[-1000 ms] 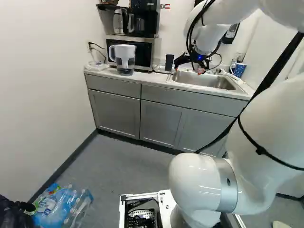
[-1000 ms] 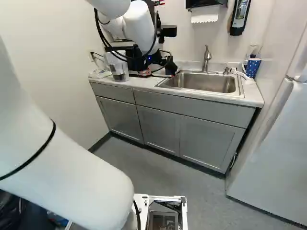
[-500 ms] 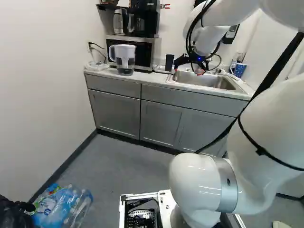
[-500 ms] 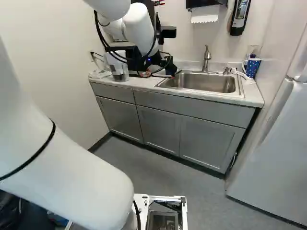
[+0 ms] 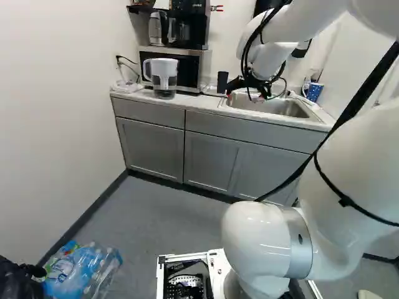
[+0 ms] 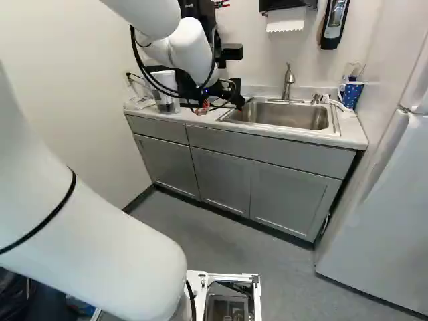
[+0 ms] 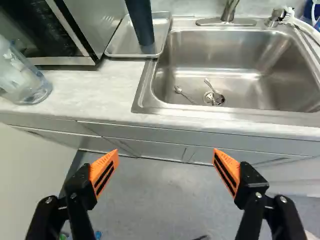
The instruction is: Rinse the cup and place it in the tray
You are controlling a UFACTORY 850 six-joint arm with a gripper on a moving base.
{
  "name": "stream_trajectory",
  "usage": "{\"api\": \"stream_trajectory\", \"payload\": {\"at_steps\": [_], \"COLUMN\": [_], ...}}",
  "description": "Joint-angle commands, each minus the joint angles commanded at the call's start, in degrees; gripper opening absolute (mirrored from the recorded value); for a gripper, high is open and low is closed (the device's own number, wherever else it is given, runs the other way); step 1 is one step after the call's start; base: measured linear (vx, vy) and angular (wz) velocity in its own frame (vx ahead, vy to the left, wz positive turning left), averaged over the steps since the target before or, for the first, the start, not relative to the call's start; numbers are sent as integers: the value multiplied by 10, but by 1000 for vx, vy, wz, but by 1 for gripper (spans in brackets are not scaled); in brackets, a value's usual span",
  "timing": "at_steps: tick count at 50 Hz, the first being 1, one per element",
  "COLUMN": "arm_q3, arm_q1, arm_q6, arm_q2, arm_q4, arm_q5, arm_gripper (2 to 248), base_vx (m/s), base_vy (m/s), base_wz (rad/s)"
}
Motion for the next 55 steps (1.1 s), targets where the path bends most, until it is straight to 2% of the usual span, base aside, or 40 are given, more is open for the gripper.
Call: {"api": "stream_trajectory", "payload": {"at_steps": [28,55], "arm_q3": [81,194], "arm_q1": [24,58], "arm_q6": [8,18], "arm_q2": [11,27], "arm_q4": [-14,-34], "arm_q5": [112,270], "arm_gripper": [247,247], "base_vx": [0,0], "base_vy": [0,0], "base_wz": [0,0]}}
